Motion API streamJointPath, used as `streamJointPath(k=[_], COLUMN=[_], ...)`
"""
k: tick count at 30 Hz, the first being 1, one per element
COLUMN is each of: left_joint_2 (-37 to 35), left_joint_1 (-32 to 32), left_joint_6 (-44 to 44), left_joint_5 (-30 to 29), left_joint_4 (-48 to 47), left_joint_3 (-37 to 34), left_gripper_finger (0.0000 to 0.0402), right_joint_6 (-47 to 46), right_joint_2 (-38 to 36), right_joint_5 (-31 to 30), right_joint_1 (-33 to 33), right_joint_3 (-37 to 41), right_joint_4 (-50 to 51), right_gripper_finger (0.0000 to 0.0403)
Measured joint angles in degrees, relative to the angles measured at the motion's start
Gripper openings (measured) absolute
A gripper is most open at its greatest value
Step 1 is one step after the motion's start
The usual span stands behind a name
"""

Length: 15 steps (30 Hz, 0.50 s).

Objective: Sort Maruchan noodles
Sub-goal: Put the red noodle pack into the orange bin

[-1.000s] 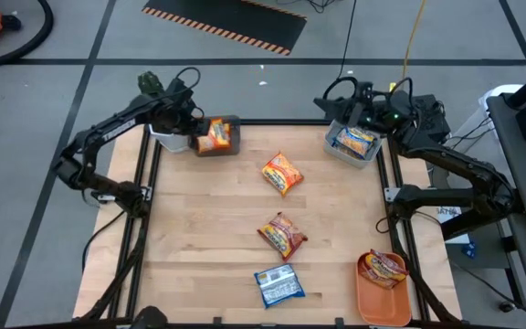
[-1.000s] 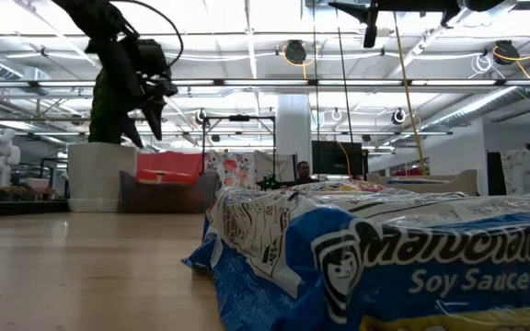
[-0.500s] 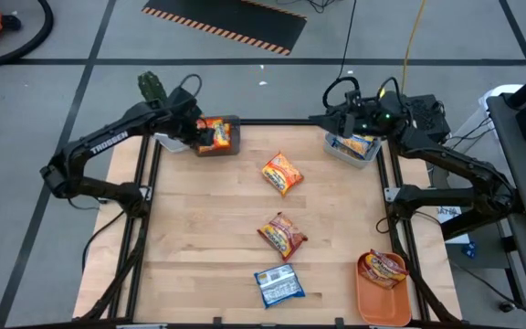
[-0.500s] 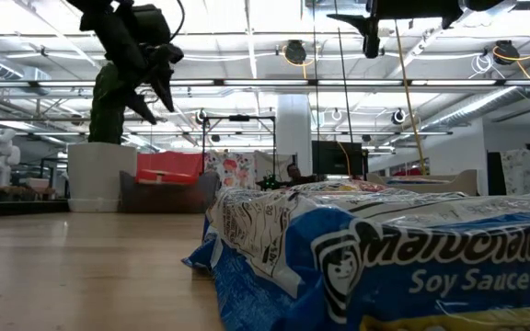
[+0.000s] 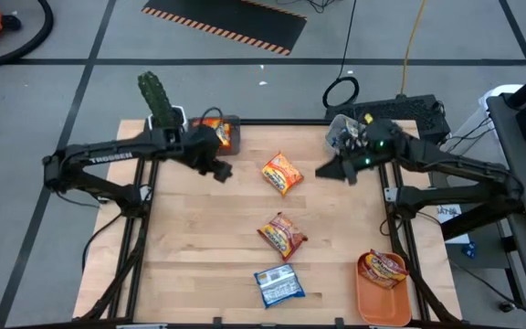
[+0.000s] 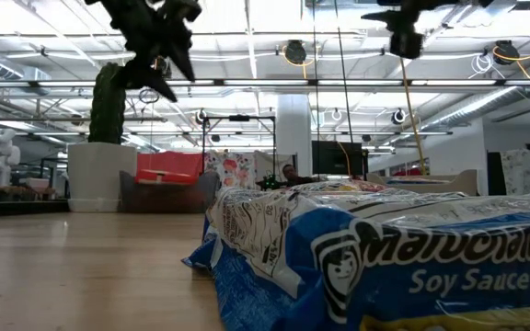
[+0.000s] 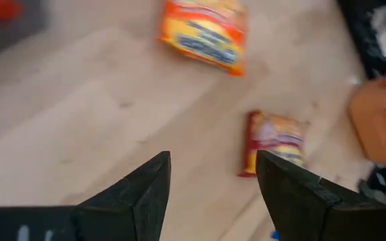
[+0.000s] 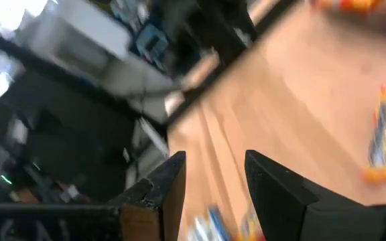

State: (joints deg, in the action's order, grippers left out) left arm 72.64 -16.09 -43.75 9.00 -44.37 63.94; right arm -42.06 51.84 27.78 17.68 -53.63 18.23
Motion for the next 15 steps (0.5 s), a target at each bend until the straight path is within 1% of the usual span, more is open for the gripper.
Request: streamJointPath(k=[4, 7, 10, 12, 15], left_joint_2=[0.0, 0.0, 0.1, 0.4, 0.5], left_joint_1=[5.8, 8.8, 11.5, 12.7, 13.7], left_joint_6=[-5.0, -8.8, -11.2, -12.0, -11.7], left_joint_5=[-3.3, -6.2, -8.8, -10.5, -11.1], left_joint_4=[5.0, 7.0, 7.0, 7.0, 7.1], left_joint_3=[0.0, 0.0, 0.0, 0.0, 0.0], left_gripper_finger=[0.0223, 0.0223, 0.0223, 0.0223, 0.0223], right_joint_6=[1.4, 3.3, 4.6, 4.3, 2.9], right_joint_2=[0.1, 1.1, 2.6, 3.7, 5.3], right_joint_5=[-2.9, -7.0, -9.9, -9.8, -9.8], right_joint_1=[-6.8, -11.9, -15.6, -17.4, -20.3], right_joint_3=[0.0, 0.0, 1.9, 4.0, 7.0], right_joint_4=[6.4, 8.3, 7.0, 5.1, 2.9], right_gripper_finger=[0.0146, 0.0146, 0.0146, 0.0146, 0.0146])
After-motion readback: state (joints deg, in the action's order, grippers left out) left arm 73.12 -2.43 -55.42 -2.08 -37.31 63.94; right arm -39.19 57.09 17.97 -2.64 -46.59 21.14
